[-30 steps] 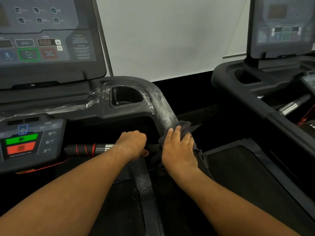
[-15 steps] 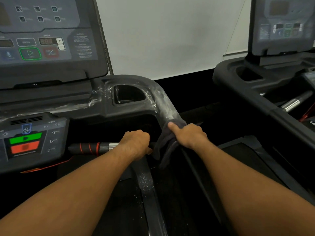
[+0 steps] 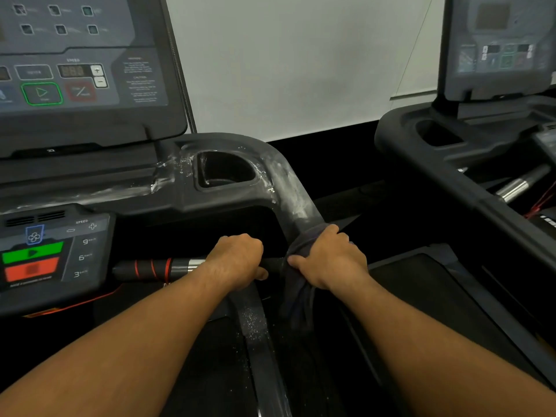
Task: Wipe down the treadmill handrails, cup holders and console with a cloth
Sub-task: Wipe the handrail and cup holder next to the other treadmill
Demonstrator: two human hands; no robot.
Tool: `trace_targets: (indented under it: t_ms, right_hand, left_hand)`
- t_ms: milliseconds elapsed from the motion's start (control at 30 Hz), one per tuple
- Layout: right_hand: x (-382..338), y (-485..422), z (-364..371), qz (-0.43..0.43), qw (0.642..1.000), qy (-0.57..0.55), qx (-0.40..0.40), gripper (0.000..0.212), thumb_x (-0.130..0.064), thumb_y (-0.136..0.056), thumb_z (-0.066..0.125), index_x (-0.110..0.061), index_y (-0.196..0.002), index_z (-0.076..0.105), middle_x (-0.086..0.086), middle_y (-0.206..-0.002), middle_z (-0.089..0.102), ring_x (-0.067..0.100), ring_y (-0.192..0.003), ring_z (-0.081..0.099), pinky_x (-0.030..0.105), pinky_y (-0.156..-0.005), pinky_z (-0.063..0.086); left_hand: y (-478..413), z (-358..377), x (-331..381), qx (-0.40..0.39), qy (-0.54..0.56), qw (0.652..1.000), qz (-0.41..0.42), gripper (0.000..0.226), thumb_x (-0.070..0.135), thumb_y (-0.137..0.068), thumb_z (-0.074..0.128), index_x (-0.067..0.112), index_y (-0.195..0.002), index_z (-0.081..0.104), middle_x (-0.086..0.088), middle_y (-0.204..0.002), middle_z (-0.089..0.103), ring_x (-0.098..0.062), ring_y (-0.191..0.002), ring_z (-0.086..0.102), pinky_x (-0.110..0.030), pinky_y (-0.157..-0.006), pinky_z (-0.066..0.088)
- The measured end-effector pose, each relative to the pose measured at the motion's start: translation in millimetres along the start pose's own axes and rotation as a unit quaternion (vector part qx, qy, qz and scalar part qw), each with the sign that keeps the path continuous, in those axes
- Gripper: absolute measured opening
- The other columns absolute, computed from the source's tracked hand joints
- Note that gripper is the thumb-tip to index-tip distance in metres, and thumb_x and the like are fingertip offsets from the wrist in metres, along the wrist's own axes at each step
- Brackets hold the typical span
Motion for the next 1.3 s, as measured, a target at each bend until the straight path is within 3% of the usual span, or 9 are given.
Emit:
trace_targets:
  t_ms: [67,167,367,567,633,800,1067,1167,1300]
  right_hand:
    - [-3,-10,-4,0.037,0.999,-0.02,0.006,0.096,-0.074,-0.069,0.064,-0.007,-0.133,0.04,0.008,-0.116,0.059,0.026,-0.099,0.06,0.028,-0.062,0.038]
    - [-12,-21,-9,0.036,0.998,-0.05,0.011,0.078,-0.074,-0.078,0.053,-0.009,-0.12,0.055,0.003,-0.08,0.053,0.021,-0.065,0.051,0.029,-0.052,0.033]
    - [-15,-29,-9,-0.046,0.994,-0.099,0.015,0.057,-0.052,-0.097,0.033,-0.007,-0.127,0.052,0.017,-0.127,0.056,0.036,-0.111,0.054,0.036,-0.081,0.04]
    - [6,22,6,-0.093,0.995,0.023,0.014,0.102,-0.053,-0.083,0.063,-0.003,-0.15,0.005,0.018,-0.147,0.027,0.037,-0.129,0.039,0.04,-0.099,0.041]
    - [2,19,8,-0.082,0.996,0.037,0.02,0.11,-0.053,-0.079,0.068,-0.002,-0.15,0.001,0.019,-0.149,0.025,0.038,-0.13,0.038,0.041,-0.099,0.041]
    - [-11,-7,1,-0.012,1.0,-0.012,0.025,0.102,-0.057,-0.072,0.073,0.001,-0.139,0.025,0.015,-0.137,0.042,0.035,-0.122,0.047,0.038,-0.085,0.047]
    - [-37,-57,-12,-0.016,0.992,-0.115,0.038,0.061,-0.057,-0.09,0.048,-0.004,-0.121,0.057,0.014,-0.118,0.061,0.033,-0.105,0.059,0.033,-0.073,0.039]
    - [-30,-66,-20,-0.007,0.979,-0.201,0.035,0.051,-0.047,-0.1,0.037,-0.003,-0.118,0.057,0.017,-0.116,0.06,0.033,-0.1,0.058,0.033,-0.073,0.038]
    - [-27,-49,-11,-0.087,0.988,-0.13,0.003,0.067,-0.054,-0.091,0.049,-0.003,-0.134,0.043,0.018,-0.132,0.051,0.036,-0.116,0.051,0.038,-0.088,0.043]
  left_hand:
    - [-1,1,1,-0.002,-0.012,1.0,-0.003,0.032,0.046,-0.09,0.063,0.016,-0.103,0.063,-0.001,-0.09,0.063,-0.018,-0.08,0.059,-0.031,-0.071,0.042]
    - [1,-1,4,0.001,-0.029,1.0,0.0,0.031,0.042,-0.092,0.062,0.015,-0.106,0.063,-0.005,-0.102,0.066,-0.024,-0.094,0.063,-0.032,-0.075,0.038]
    - [7,-4,4,0.028,-0.038,0.999,0.0,0.03,0.036,-0.091,0.061,0.012,-0.11,0.064,-0.01,-0.113,0.067,-0.029,-0.104,0.064,-0.035,-0.078,0.041]
    - [7,-5,3,0.015,-0.001,1.0,-0.001,0.039,0.048,-0.088,0.065,0.014,-0.108,0.066,-0.006,-0.102,0.067,-0.024,-0.094,0.065,-0.033,-0.074,0.046]
    - [5,-2,1,0.005,0.008,1.0,-0.001,0.039,0.049,-0.088,0.065,0.016,-0.108,0.066,-0.004,-0.098,0.066,-0.022,-0.09,0.064,-0.033,-0.074,0.049]
    - [1,-1,-1,-0.002,0.013,1.0,0.005,0.038,0.048,-0.087,0.067,0.015,-0.106,0.065,-0.005,-0.098,0.066,-0.023,-0.089,0.064,-0.034,-0.074,0.05]
    - [-2,1,-1,0.005,-0.017,1.0,0.005,0.036,0.048,-0.089,0.063,0.015,-0.103,0.064,-0.005,-0.1,0.067,-0.025,-0.092,0.064,-0.033,-0.075,0.042]
    - [-2,4,-1,0.014,-0.032,0.999,-0.003,0.038,0.052,-0.089,0.061,0.017,-0.104,0.064,-0.003,-0.098,0.067,-0.022,-0.092,0.063,-0.034,-0.083,0.038]
    - [-4,7,-4,0.013,-0.023,1.0,-0.01,0.035,0.053,-0.088,0.062,0.02,-0.1,0.064,0.0,-0.096,0.067,-0.02,-0.095,0.062,-0.039,-0.097,0.037]
Point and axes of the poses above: each hand's wrist, its own y-axis away from the middle knuckle, its own z-axis out of the palm, x = y × z, the point moved 8 cm from there along -y, towards the middle knuckle
